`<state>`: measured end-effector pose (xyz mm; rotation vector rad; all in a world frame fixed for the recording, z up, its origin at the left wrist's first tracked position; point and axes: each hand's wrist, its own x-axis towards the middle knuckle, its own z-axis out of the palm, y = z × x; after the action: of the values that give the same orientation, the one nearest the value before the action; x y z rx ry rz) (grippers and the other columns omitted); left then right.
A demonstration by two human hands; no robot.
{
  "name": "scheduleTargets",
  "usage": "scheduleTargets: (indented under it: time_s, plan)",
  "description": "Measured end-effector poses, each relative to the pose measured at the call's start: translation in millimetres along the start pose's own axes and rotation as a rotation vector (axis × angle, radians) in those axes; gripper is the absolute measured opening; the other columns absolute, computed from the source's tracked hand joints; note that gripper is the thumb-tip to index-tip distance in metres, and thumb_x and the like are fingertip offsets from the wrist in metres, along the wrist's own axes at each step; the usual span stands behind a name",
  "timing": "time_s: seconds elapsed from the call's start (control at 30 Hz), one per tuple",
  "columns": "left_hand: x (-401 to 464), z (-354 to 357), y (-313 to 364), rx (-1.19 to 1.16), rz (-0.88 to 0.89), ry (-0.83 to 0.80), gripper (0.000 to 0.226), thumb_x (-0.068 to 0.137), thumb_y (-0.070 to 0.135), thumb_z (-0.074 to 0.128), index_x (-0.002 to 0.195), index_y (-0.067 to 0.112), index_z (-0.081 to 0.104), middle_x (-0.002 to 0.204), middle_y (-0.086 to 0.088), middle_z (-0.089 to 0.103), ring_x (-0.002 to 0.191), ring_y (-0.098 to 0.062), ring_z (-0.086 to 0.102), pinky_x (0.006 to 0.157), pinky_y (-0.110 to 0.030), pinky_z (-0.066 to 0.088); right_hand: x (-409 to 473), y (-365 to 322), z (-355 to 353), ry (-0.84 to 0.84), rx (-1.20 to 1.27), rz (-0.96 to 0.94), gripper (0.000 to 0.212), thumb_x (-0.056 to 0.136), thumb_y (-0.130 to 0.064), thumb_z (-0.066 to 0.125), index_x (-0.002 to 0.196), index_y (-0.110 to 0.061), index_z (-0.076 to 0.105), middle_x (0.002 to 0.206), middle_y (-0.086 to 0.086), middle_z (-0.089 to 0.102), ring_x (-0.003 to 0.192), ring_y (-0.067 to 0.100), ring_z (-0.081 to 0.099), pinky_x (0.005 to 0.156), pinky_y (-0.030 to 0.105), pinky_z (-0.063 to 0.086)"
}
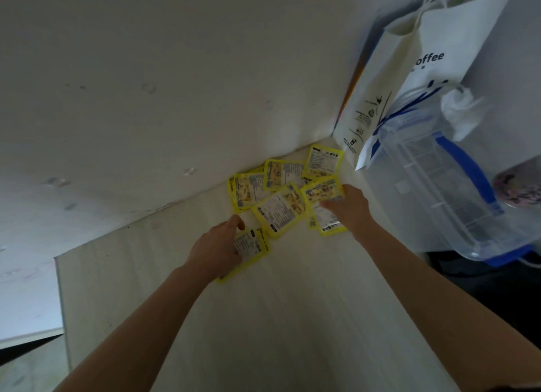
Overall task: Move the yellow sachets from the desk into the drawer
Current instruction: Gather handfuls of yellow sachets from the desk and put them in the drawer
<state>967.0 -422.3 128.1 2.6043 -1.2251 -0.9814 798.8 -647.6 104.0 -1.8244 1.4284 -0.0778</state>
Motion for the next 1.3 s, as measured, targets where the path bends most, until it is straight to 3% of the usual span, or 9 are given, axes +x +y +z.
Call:
scheduleTargets:
  time_s: [0.33, 0.5, 0.7, 0.83, 0.93, 1.03, 1.1, 1.17, 1.3]
  plan:
    - [23.4, -34.1, 27.9, -0.063, 0.035, 0.062, 0.055, 0.072, 0.018, 0.076, 0.124, 0.015, 0.057, 0.123, -0.006, 0.06, 0.112, -0.027, 0.056, 0.089, -0.035, 0.049, 21.6, -6.9, -23.9, 0.073, 0.231, 0.055, 0.033, 0.075, -0.03, 0.077, 0.1, -0.009, 0.07, 0.095, 0.009, 0.071, 0.082, 0.021, 0.064, 0.077, 0.036, 0.051]
    - [43.2, -27.7, 52.4, -0.247, 0.062, 0.044, 0.035, 0.069, 0.015, 0.079, 0.096, 0.019, 0.057, 0.095, -0.001, 0.06, 0.084, -0.02, 0.061, 0.063, -0.028, 0.048, 41.8, -14.0, -26.9, 0.078, 0.355, 0.114, 0.026, 0.071, -0.028, 0.08, 0.092, -0.014, 0.073, 0.093, 0.01, 0.073, 0.089, 0.025, 0.069, 0.088, 0.044, 0.056]
    - [64.9, -9.2, 65.0, -0.367, 0.056, 0.042, 0.038, 0.069, 0.013, 0.081, 0.096, 0.018, 0.055, 0.092, 0.0, 0.061, 0.081, -0.021, 0.062, 0.051, -0.025, 0.048, 65.2, -14.1, -20.5, 0.087, 0.414, 0.152, 0.033, 0.066, -0.027, 0.081, 0.095, -0.011, 0.073, 0.094, 0.011, 0.073, 0.089, 0.029, 0.07, 0.088, 0.049, 0.055]
    - [71.0, 2.1, 65.5, -0.283, 0.065, 0.063, 0.044, 0.073, 0.016, 0.077, 0.112, 0.012, 0.056, 0.107, -0.004, 0.062, 0.096, -0.023, 0.06, 0.07, -0.029, 0.044, 64.9, -22.7, -16.6, 0.104, 0.342, 0.127, 0.025, 0.076, -0.024, 0.078, 0.096, -0.011, 0.072, 0.094, 0.01, 0.073, 0.076, 0.022, 0.068, 0.085, 0.041, 0.056]
    - [73.4, 9.2, 64.1, -0.118, 0.084, 0.107, 0.055, 0.077, 0.024, 0.074, 0.126, 0.012, 0.052, 0.125, -0.008, 0.051, 0.118, -0.029, 0.046, 0.093, -0.037, 0.04, 66.2, -23.0, -12.1, 0.11, 0.297, 0.091, 0.018, 0.083, -0.021, 0.072, 0.098, -0.011, 0.071, 0.084, 0.004, 0.066, 0.057, 0.008, 0.056, 0.066, 0.025, 0.047]
    - [71.8, 12.8, 65.2, -0.036, 0.094, 0.167, 0.055, 0.078, 0.028, 0.072, 0.127, 0.013, 0.052, 0.131, -0.006, 0.044, 0.122, -0.03, 0.035, 0.1, -0.04, 0.04, 67.5, -23.1, -6.5, 0.134, 0.255, 0.085, 0.02, 0.083, -0.021, 0.072, 0.097, -0.007, 0.07, 0.083, 0.006, 0.064, 0.064, 0.013, 0.057, 0.055, 0.017, 0.043]
    - [70.1, 14.9, 66.0, -0.024, 0.092, 0.197, 0.055, 0.077, 0.028, 0.072, 0.127, 0.014, 0.053, 0.135, -0.004, 0.042, 0.124, -0.029, 0.033, 0.101, -0.042, 0.04, 70.0, -24.5, -0.7, 0.151, 0.23, 0.101, 0.031, 0.078, -0.028, 0.075, 0.1, -0.007, 0.067, 0.091, 0.006, 0.066, 0.078, 0.019, 0.063, 0.069, 0.021, 0.05]
    - [68.8, 17.3, 66.0, -0.009, 0.087, 0.207, 0.056, 0.077, 0.028, 0.072, 0.128, 0.016, 0.052, 0.136, -0.004, 0.042, 0.126, -0.03, 0.032, 0.103, -0.044, 0.039, 71.2, -26.1, 4.6, 0.146, 0.167, 0.108, 0.043, 0.073, -0.036, 0.075, 0.104, -0.008, 0.066, 0.1, 0.01, 0.069, 0.096, 0.029, 0.065, 0.088, 0.039, 0.052]
    - [66.5, 21.5, 64.4, 0.009, 0.084, 0.207, 0.061, 0.077, 0.028, 0.07, 0.133, 0.018, 0.049, 0.137, -0.004, 0.046, 0.127, -0.03, 0.032, 0.106, -0.041, 0.035, 70.4, -30.6, 10.1, 0.136, 0.082, 0.093, 0.046, 0.077, -0.035, 0.073, 0.109, -0.005, 0.059, 0.109, 0.014, 0.067, 0.106, 0.034, 0.061, 0.099, 0.048, 0.044]
